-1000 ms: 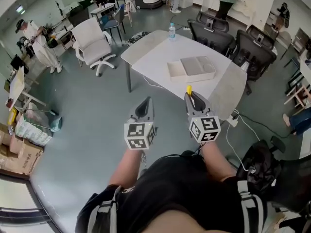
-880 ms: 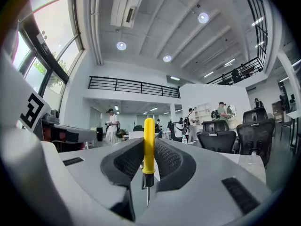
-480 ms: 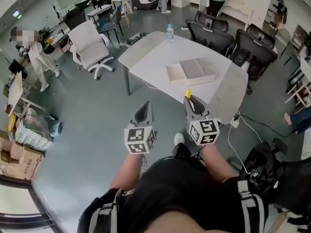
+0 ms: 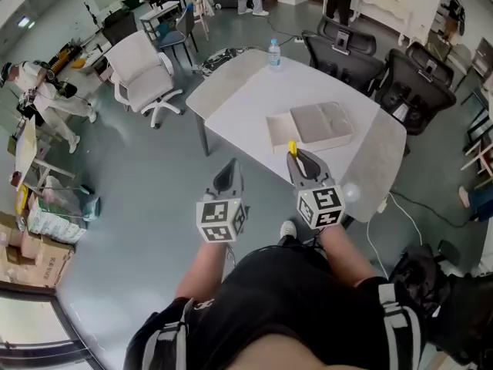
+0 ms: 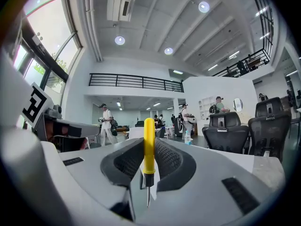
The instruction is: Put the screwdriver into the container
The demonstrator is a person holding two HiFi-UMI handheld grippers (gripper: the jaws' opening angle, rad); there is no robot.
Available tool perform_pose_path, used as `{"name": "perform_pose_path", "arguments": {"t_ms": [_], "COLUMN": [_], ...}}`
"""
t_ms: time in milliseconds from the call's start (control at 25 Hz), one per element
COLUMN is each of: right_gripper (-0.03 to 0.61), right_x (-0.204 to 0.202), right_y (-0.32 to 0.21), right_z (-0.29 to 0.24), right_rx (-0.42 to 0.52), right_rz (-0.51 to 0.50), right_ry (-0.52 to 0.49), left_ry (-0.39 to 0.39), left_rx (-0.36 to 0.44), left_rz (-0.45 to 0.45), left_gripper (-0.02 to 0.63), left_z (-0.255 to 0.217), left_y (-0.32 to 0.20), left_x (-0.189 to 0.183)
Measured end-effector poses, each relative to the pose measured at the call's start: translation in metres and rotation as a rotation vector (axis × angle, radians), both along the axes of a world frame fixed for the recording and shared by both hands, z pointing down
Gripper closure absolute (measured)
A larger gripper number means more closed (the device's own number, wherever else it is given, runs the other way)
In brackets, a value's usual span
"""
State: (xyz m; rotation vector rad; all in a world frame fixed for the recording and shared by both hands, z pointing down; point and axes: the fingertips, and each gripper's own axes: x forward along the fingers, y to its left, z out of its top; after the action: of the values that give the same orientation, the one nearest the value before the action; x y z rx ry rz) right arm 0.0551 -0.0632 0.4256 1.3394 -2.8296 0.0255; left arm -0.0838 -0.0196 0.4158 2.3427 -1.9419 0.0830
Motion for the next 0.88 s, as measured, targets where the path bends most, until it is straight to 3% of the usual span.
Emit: {"name": "perform_pose_path", "arguments": {"t_ms": [600,880], "right_gripper": [0.514,0.514], "right_x": [-0.001,-0.004], "right_y": [-0.167,-0.214], "right_z": [-0.001,0.018], "right_rx": [-0.045,-0.095], "right_rz": [-0.040,-0.043], "right_ry": [0.005,0.028], "left_ry": [-0.017,-0.010], "left_rx": [-0.024,-0.071], "left_rz": [-0.027,-0.009], "left_gripper": [0.611,0.611], "left_z": [-0.012,0.005], "left_y": [-0.170,-0.218], "left_x": [0.004,0.010]}}
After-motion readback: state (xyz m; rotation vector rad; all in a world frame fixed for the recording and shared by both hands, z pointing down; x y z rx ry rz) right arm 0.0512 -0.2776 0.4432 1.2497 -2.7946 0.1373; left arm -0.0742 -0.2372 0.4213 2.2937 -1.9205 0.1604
